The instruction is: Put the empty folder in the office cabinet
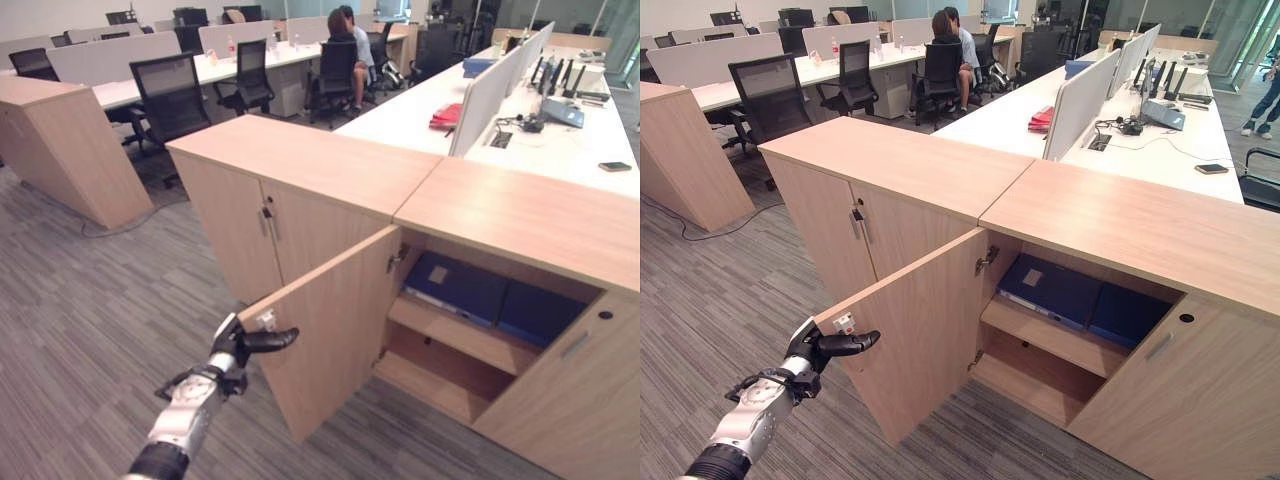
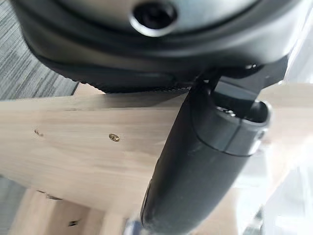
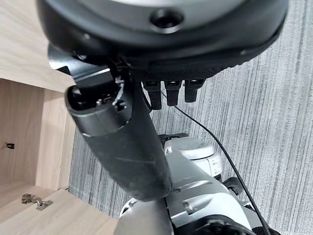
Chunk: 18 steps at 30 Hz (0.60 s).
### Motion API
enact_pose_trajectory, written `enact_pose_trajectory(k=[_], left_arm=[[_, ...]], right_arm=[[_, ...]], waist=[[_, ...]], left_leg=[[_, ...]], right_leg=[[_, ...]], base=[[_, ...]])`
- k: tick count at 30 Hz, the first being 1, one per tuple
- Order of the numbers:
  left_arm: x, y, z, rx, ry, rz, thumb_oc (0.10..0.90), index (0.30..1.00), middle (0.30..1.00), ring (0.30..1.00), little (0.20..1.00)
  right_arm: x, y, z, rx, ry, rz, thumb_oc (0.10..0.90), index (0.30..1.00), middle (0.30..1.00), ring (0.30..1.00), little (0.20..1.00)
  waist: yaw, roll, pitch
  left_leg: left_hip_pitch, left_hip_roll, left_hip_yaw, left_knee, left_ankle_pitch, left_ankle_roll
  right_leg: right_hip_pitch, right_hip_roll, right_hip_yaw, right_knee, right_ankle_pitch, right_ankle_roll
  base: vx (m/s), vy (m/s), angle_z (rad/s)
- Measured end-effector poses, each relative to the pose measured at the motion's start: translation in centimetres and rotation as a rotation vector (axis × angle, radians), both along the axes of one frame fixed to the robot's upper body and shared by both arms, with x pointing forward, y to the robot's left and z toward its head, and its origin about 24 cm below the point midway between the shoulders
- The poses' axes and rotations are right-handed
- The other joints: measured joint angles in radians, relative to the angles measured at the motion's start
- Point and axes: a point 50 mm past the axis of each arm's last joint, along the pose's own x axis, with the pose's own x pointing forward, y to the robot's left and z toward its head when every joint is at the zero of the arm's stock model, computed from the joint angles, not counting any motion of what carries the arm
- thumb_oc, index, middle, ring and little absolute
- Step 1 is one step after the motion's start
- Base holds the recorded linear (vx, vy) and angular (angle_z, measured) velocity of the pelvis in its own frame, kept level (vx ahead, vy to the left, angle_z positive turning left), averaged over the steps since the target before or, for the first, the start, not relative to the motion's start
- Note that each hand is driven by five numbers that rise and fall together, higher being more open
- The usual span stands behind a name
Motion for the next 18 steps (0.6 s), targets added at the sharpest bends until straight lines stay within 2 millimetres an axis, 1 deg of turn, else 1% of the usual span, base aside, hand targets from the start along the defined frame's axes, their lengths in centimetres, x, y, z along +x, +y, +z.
enact_pose_trajectory(k=[2,7,8,9,10,13,15,16,18], left_arm=[[-0.1,-0.8,0.2,-0.014,-0.008,-0.054,0.8,0.9,0.9,0.9,0.9],[-0.6,-2.1,0.1,-0.045,0.002,-0.115,0.8,0.9,0.9,0.9,0.9],[-1.1,-2.6,0.2,-0.05,0.004,-0.142,0.8,0.9,0.9,0.9,0.9],[-1.3,-2.7,0.3,-0.048,0.002,-0.151,0.8,0.9,0.9,0.9,0.9],[-2.1,-3.5,0.2,-0.073,0.022,-0.193,0.8,0.9,0.9,0.9,0.9],[-3.1,-5.1,0.5,-0.057,0.056,-0.336,0.8,0.9,0.9,0.9,0.9],[-3.3,-5.7,0.5,-0.087,0.08,-0.373,0.8,0.9,0.9,0.9,0.9],[-3.2,-6.7,0.7,-0.119,0.112,-0.424,0.8,0.9,0.9,0.9,0.9],[-3.0,-6.7,0.7,-0.154,0.145,-0.417,0.8,0.9,0.9,0.9,0.9]], right_arm=[[-0.3,-0.1,0.0,-0.002,0.009,-0.003,0.8,0.9,0.9,0.9,0.9],[-0.1,-0.1,0.0,-0.002,0.007,-0.001,0.8,0.9,0.9,0.9,0.9],[-0.1,-0.2,0.0,-0.002,0.009,-0.001,0.8,0.9,0.9,0.9,0.9],[-0.2,-0.2,0.0,-0.002,0.009,-0.001,0.8,0.9,0.9,0.9,0.9],[-0.2,-0.1,0.0,-0.001,0.011,0.002,0.8,0.9,0.9,0.9,0.9],[-0.4,-0.3,0.1,-0.006,0.022,0.01,0.8,0.9,0.9,0.9,0.9],[-0.4,-0.3,0.1,-0.007,0.028,0.019,0.8,0.9,0.9,0.9,0.9],[-0.7,-0.4,0.1,-0.012,0.047,0.051,0.8,0.9,0.9,0.9,0.9],[-0.6,-0.4,0.1,-0.013,0.049,0.061,0.8,0.9,0.9,0.9,0.9]], waist=[[0.004,0.0,0.0],[0.006,-0.003,0.001],[0.006,-0.003,0.001],[0.006,-0.003,0.001],[0.006,-0.003,0.001],[0.01,-0.001,0.0],[0.01,0.0,-0.001],[0.026,-0.002,-0.001],[0.029,-0.004,-0.001]], left_leg=[[0.001,-0.007,-0.002,0.0,0.0,0.001],[-0.002,-0.019,-0.001,0.0,-0.003,0.011],[-0.003,-0.023,0.0,0.0,-0.004,0.015],[-0.003,-0.025,0.0,0.0,-0.004,0.015],[-0.002,-0.028,0.001,0.0,-0.005,0.017],[-0.001,-0.037,0.001,0.0,-0.005,0.019],[-0.001,-0.04,0.001,0.0,-0.005,0.02],[-0.002,-0.046,0.001,0.0,-0.003,0.024],[-0.002,-0.048,0.003,0.0,-0.002,0.025]], right_leg=[[0.0,-0.007,-0.002,0.0,0.001,0.001],[0.0,-0.022,-0.002,0.0,0.004,0.012],[-0.002,-0.026,-0.001,0.0,0.006,0.016],[-0.002,-0.027,0.0,0.0,0.006,0.016],[-0.002,-0.03,0.001,0.0,0.007,0.019],[0.0,-0.039,0.003,0.0,0.01,0.023],[0.0,-0.042,0.003,0.0,0.011,0.024],[-0.001,-0.047,0.005,0.0,0.014,0.03],[-0.003,-0.05,0.008,0.0,0.017,0.034]], base=[[0.0,0.002,0.06],[0.0,0.0,0.01],[0.0,0.0,0.0],[0.0,0.0,0.0],[0.0,0.0,0.0],[0.0,0.0,0.0],[0.0,0.0,0.0],[0.0,0.0,0.0],[-0.01,0.0,-0.04]])
